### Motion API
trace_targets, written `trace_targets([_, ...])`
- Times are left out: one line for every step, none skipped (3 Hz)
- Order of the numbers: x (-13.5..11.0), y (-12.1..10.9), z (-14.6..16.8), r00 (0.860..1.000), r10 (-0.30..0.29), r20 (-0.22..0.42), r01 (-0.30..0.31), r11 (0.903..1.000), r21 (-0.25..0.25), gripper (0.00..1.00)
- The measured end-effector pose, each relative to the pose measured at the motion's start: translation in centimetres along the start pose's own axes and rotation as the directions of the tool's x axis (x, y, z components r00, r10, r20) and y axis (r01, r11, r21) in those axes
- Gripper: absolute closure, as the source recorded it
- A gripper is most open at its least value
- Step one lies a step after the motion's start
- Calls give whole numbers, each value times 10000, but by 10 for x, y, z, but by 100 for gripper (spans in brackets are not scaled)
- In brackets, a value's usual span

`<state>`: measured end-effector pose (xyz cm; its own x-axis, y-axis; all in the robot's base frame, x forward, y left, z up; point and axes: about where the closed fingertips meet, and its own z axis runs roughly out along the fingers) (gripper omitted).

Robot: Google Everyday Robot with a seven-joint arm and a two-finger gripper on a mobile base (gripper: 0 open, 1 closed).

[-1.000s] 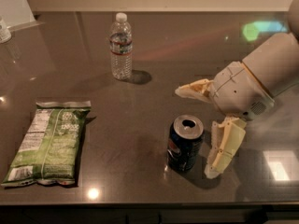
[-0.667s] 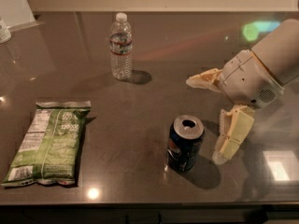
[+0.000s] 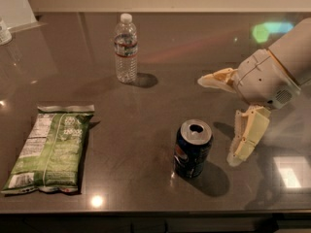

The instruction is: Pick pepsi can

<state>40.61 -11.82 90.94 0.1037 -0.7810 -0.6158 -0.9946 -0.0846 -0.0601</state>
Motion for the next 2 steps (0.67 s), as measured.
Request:
trace_targets([-4, 4, 6, 9993, -354, 103, 358, 9985, -421, 0])
trace_targets([-6, 11, 14, 9969, -647, 448, 683, 9940, -850, 0])
